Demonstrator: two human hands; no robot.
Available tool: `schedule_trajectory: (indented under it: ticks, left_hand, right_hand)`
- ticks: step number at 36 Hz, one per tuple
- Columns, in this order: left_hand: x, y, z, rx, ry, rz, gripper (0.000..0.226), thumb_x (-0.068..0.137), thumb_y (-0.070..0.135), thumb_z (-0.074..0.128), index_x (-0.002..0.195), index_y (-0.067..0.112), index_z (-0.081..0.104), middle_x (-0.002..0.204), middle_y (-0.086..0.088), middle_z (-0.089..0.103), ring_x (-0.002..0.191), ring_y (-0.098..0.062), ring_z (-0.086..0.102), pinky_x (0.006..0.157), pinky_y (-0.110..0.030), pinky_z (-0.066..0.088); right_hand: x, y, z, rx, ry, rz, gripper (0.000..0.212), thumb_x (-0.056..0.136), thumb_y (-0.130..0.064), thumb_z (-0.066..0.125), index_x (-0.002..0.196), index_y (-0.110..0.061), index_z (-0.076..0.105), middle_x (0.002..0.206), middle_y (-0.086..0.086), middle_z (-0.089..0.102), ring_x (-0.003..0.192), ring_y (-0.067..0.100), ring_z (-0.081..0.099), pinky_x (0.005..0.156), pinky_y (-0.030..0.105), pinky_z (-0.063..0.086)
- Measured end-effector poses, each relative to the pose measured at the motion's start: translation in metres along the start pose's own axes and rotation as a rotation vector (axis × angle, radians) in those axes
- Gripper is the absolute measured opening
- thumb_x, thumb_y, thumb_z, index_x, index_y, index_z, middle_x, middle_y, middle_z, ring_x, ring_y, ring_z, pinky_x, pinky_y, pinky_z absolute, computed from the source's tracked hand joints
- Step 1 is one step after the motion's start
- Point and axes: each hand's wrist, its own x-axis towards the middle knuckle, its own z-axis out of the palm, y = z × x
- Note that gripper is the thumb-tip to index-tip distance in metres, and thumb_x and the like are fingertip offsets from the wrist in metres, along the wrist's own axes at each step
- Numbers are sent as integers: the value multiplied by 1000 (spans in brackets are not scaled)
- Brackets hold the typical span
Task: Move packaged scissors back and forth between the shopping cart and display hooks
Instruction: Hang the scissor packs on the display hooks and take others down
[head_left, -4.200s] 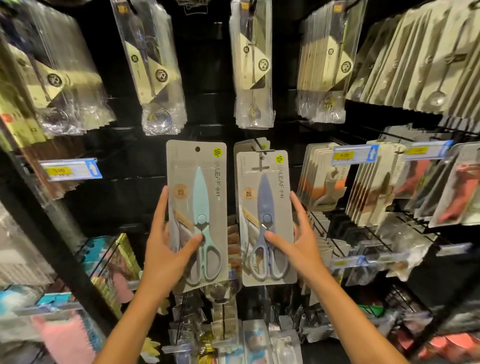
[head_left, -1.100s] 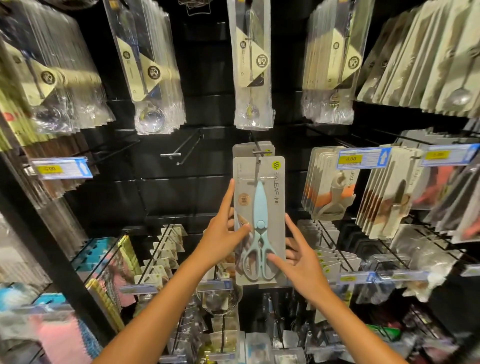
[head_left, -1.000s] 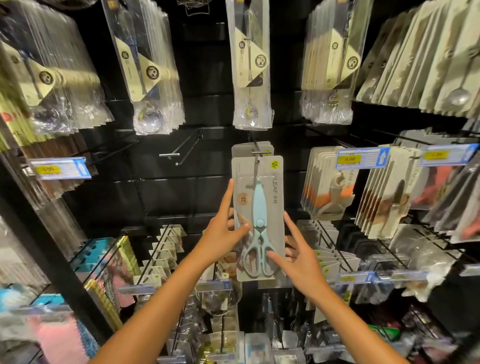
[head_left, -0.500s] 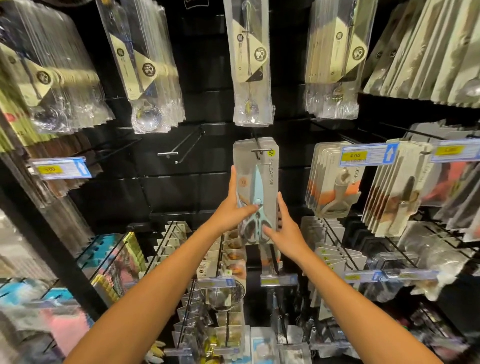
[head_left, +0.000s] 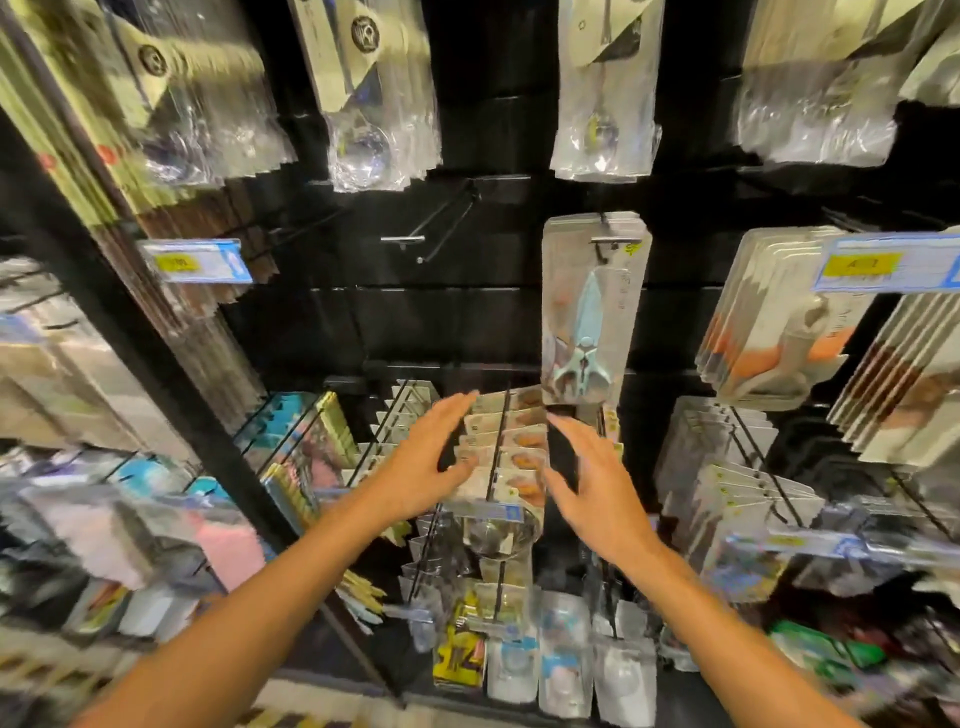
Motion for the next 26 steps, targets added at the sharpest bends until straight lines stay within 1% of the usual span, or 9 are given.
schedule_trajectory:
  ticks: [3, 6, 7, 11, 14, 18, 21, 23, 26]
  left_hand:
    - [-44, -41, -3, 153, 46, -4, 67, 101, 41, 56, 160, 31, 25, 168, 7, 19, 153, -10, 18, 125, -39, 25]
    - [-96, -74, -11, 254, 100, -4, 63, 101, 43, 53, 158, 26, 32, 165, 2, 28, 151, -18, 30, 121, -37, 32]
    - [-114, -84, -15, 279, 107, -32, 63, 101, 47, 50, 157, 25, 34, 164, 1, 31, 150, -21, 32, 120, -41, 33]
    - [-197, -124, -30, 323, 97, -222, 66, 101, 62, 35, 157, 28, 35, 164, 0, 31, 151, -27, 29, 120, -50, 32]
    - [-263, -151, -40, 359, 90, -407, 71, 98, 65, 31, 155, 23, 40, 161, -6, 38, 149, -32, 35, 116, -55, 37]
    - [-353, -181, -57, 341, 81, -637, 76, 94, 66, 25, 160, 28, 24, 168, 1, 18, 156, -26, 15, 125, -50, 21]
    - [-419, -194, -69, 273, 102, -787, 75, 96, 63, 29, 161, 29, 17, 169, 2, 13, 156, -27, 10, 128, -45, 10]
    - [-466, -205, -71, 280, 145, -844, 78, 94, 66, 26, 160, 25, 25, 167, -1, 20, 155, -32, 19, 126, -48, 18]
    - [-533, -219, -72, 312, 168, -926, 77, 96, 69, 29, 154, 19, 41, 160, -9, 39, 144, -37, 41, 115, -55, 39]
  right_hand:
    - [0, -12, 31, -76, -221, -126, 59, 99, -27, 63, 153, -29, 39, 156, -12, 37, 147, 13, 32, 120, 40, 33]
    - [5, -40, 67, -135, -484, -221, 61, 101, -32, 58, 156, -31, 31, 161, -13, 27, 151, 11, 22, 121, 19, 16]
    - [6, -50, 82, -147, -544, -248, 62, 101, -34, 58, 156, -34, 30, 163, -12, 25, 151, 11, 20, 120, 17, 16]
    - [4, -97, 146, -205, -730, -385, 66, 99, -41, 59, 157, -34, 29, 164, -7, 26, 152, 17, 21, 123, 38, 27]
    - [-6, -137, 193, -196, -810, -503, 68, 98, -36, 62, 157, -31, 29, 164, -5, 26, 152, 17, 22, 125, 38, 23]
    - [-25, -193, 258, -198, -925, -605, 69, 99, -39, 60, 159, -27, 27, 165, -7, 24, 152, 14, 19, 123, 27, 16]
    - [-41, -231, 305, -166, -1050, -628, 69, 100, -42, 58, 158, -35, 22, 165, -11, 20, 152, 12, 16, 125, 33, 20]
    - [-53, -255, 338, -160, -1128, -657, 69, 100, -42, 57, 159, -32, 22, 164, -10, 21, 152, 13, 17, 124, 31, 21]
    - [-74, -286, 388, -190, -1174, -751, 69, 100, -44, 57, 159, -28, 25, 164, -7, 24, 151, 15, 20, 120, 26, 19]
